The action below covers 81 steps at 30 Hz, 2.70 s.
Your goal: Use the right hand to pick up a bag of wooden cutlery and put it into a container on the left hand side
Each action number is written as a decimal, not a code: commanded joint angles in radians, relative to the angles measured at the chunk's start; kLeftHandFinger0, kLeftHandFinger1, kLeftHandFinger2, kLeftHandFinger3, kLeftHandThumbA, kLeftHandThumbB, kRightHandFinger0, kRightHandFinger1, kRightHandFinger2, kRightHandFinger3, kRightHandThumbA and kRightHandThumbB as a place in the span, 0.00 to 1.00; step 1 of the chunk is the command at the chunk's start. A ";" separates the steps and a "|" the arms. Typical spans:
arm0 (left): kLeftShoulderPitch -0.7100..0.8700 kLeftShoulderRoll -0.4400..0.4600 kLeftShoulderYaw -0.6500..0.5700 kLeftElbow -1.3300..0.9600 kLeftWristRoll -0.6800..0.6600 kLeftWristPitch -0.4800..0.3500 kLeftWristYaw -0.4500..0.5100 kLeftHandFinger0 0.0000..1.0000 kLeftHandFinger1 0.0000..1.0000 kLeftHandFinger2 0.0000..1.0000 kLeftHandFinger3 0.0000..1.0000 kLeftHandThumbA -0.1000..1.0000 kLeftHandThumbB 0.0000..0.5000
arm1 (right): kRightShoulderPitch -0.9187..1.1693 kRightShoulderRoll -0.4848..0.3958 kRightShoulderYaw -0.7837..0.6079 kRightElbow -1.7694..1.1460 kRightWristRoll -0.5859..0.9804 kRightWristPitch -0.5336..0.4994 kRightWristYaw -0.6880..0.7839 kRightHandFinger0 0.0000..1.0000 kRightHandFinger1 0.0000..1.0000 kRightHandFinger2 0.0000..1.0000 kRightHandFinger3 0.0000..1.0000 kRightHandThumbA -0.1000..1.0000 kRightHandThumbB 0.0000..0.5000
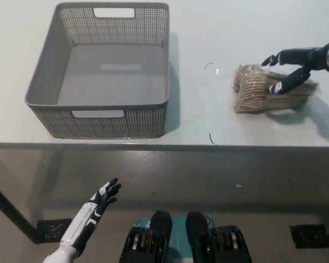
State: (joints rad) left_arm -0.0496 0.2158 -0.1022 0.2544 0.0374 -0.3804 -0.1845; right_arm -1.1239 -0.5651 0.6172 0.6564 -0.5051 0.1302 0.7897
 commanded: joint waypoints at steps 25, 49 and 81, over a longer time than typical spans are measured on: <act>0.016 -0.001 0.007 0.013 -0.046 -0.065 -0.028 1.00 1.00 1.00 1.00 1.00 0.72 | -0.059 0.075 0.093 0.271 -0.137 -0.163 -0.021 1.00 1.00 1.00 1.00 0.62 1.00; 0.015 0.005 0.002 0.025 -0.053 -0.066 -0.054 1.00 1.00 1.00 1.00 1.00 0.72 | -0.041 -0.060 0.050 0.150 -0.150 -0.110 0.045 1.00 1.00 1.00 1.00 0.62 1.00; 0.018 0.010 -0.009 0.022 -0.065 -0.068 -0.099 1.00 1.00 1.00 1.00 1.00 0.75 | -0.044 0.134 -0.004 0.388 -0.129 -0.171 -0.193 1.00 1.00 1.00 1.00 0.75 1.00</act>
State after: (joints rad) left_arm -0.0305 0.2105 -0.1076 0.2937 -0.0200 -0.4151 -0.2633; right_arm -1.1376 -0.4769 0.6370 1.0292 -0.6497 0.0039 0.6742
